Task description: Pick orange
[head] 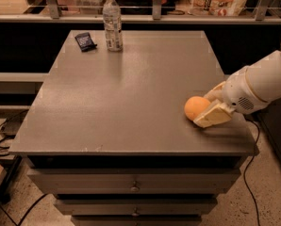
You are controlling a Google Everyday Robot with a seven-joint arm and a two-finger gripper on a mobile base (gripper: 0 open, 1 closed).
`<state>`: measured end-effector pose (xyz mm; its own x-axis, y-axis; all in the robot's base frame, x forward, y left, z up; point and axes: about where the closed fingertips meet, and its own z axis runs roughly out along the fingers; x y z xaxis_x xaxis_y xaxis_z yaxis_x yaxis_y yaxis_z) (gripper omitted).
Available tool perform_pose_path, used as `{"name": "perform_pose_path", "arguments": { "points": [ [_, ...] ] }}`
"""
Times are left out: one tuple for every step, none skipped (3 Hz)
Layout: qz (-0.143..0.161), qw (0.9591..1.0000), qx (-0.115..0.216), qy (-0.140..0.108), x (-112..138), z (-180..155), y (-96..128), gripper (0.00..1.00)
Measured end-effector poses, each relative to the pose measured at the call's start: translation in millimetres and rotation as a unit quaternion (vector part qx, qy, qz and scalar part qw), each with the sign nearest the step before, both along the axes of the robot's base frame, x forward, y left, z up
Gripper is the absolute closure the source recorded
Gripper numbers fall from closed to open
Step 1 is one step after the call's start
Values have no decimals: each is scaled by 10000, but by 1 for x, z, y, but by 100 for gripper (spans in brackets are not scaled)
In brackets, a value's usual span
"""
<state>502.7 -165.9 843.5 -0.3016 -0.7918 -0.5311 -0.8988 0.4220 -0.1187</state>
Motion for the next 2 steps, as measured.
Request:
{"name": "perform_pose_path", "arguments": {
  "points": [
    [0,10000,51,-5,2,-1,2,98],
    [0,10000,51,-6,2,-1,2,100]
  ]
}}
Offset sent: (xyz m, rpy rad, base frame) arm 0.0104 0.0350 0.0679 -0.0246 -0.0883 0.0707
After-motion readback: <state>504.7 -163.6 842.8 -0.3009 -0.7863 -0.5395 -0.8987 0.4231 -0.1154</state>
